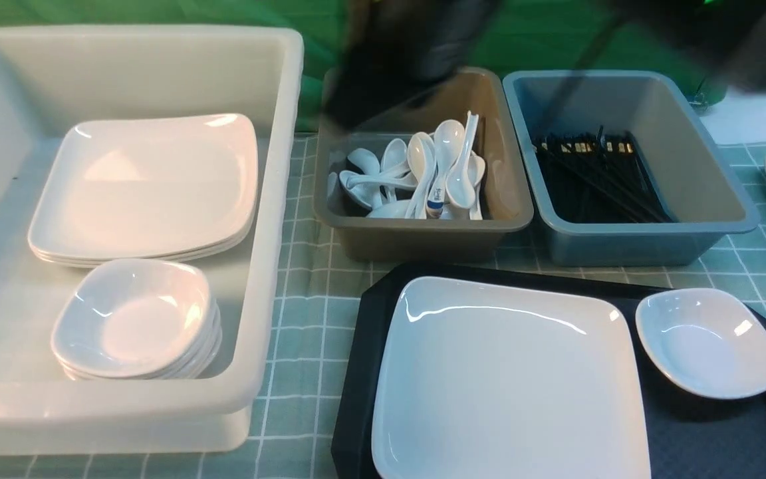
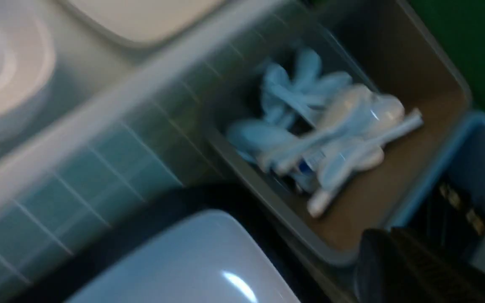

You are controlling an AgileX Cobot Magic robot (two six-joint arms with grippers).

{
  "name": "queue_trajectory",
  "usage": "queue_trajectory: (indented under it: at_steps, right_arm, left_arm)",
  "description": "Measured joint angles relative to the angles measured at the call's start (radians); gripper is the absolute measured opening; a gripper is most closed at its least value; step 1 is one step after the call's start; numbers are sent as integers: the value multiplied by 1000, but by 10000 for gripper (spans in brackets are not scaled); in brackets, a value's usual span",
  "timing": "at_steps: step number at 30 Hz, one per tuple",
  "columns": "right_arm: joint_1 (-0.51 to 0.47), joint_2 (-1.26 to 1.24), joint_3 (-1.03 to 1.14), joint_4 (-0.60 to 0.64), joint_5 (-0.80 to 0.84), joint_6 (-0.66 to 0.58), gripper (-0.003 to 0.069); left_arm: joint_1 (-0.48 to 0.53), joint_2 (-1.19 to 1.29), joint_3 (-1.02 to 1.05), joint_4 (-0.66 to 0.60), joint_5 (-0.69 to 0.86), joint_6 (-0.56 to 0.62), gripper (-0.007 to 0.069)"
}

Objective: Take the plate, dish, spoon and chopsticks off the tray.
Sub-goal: Use the right arm to grab a small plate from the dinner plate

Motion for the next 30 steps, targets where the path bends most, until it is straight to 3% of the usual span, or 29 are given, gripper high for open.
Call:
queue_trajectory:
  at_steps: [3, 6, 8, 10, 13, 15, 28, 30]
  right_arm:
    - [-188, -147, 277, 76, -2, 16, 22]
    - [-346, -241, 519, 107, -11, 25, 59]
    - [-438, -277, 704, 128, -60, 34, 135]
    - [-508, -289, 827, 156, -124, 25, 255]
    - [-542, -282, 1005, 207, -293, -2, 484]
    - [-544, -267, 1053, 219, -376, -16, 545]
    - [-547, -102, 1069, 174, -530, -20, 516]
    - [-547, -74, 1069, 152, -536, -20, 422]
  left_arm:
    - [-79, 0, 59, -32, -15, 14, 10]
    - [-146, 5, 112, -38, -52, 25, 10]
    - [-189, 18, 147, -38, -73, 35, 10]
    - [-220, 36, 166, -41, -81, 40, 10]
    - [-238, 76, 174, -41, -89, 34, 10]
    - [-239, 94, 177, -41, -96, 40, 10]
    - [-239, 110, 179, -37, -102, 59, 10]
    - [-239, 110, 179, -37, -102, 59, 10]
